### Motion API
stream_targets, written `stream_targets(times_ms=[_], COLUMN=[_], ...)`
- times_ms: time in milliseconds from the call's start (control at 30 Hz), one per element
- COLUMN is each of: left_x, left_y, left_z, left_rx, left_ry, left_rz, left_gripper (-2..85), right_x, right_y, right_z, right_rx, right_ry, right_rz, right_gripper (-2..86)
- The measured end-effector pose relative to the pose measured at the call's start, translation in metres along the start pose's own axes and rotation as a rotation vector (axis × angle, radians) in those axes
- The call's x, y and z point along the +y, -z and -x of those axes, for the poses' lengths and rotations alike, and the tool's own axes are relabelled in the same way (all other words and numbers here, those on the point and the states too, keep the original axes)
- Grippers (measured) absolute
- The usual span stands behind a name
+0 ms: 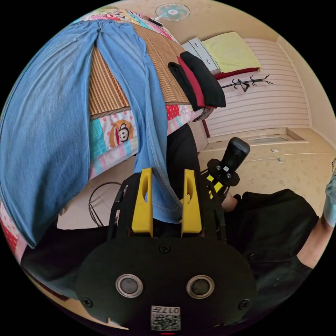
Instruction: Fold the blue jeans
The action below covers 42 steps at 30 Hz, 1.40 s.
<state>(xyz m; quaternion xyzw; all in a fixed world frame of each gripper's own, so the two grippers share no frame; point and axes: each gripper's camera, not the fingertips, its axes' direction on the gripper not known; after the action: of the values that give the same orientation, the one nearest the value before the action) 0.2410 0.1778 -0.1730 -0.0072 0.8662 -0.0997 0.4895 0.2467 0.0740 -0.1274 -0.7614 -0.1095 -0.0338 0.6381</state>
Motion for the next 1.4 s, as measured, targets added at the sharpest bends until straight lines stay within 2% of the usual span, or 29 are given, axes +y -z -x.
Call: stream_targets(times_ms=[133,333,533,700,800,867,1000,1067,1167,1233,1333,1400], left_x=[0.010,0.014,0.030,0.044,0.054,0.066,0.078,0.084,0.083,0.082,0.082,0.081], left_y=[0.003,-0.020,-0.016,-0.001,0.010,0.023,0.035,0.039,0.041,0.041,0.044,0.045], left_z=[-0.004,-0.006,-0.016,-0.034,-0.045,-0.056,-0.076,-0.090,-0.102,-0.108,-0.119,-0.125], left_rx=[-0.066,0.024,0.039,0.026,0.031,0.062,0.124,0.140,0.169,0.190,0.209,0.214], left_ry=[0.023,0.020,0.007,-0.058,-0.102,-0.153,-0.262,-0.336,-0.390,-0.407,-0.469,-0.511], left_rz=[-0.030,0.059,-0.009,-0.047,-0.084,-0.153,-0.211,-0.233,-0.225,-0.220,-0.210,-0.194], left_gripper=[13.4,11.9,0.4,-0.8,-0.9,-0.9,-0.9,-0.9,-0.9,-0.9,-0.9,-1.0], right_x=[-0.010,-0.025,-0.042,-0.051,-0.054,-0.063,-0.094,-0.122,-0.164,-0.195,-0.263,-0.302], right_y=[-0.022,-0.048,-0.073,-0.095,-0.087,-0.061,0.008,0.059,0.110,0.126,0.127,0.119], right_z=[-0.003,-0.017,-0.029,-0.058,-0.071,-0.085,-0.112,-0.127,-0.151,-0.179,-0.238,-0.271], right_rx=[0.037,0.037,0.025,-0.067,0.030,0.177,0.355,0.490,0.526,0.496,0.686,0.717], right_ry=[0.017,0.007,0.008,-0.022,-0.041,-0.112,-0.305,-0.415,-0.445,-0.462,-0.592,-0.602], right_rz=[0.045,0.074,0.093,0.222,0.331,0.343,0.199,0.007,-0.270,-0.367,-0.333,-0.312], right_gripper=[2.0,2.0,2.5,3.8,5.6,9.4,11.5,11.5,11.5,11.4,12.2,12.8])
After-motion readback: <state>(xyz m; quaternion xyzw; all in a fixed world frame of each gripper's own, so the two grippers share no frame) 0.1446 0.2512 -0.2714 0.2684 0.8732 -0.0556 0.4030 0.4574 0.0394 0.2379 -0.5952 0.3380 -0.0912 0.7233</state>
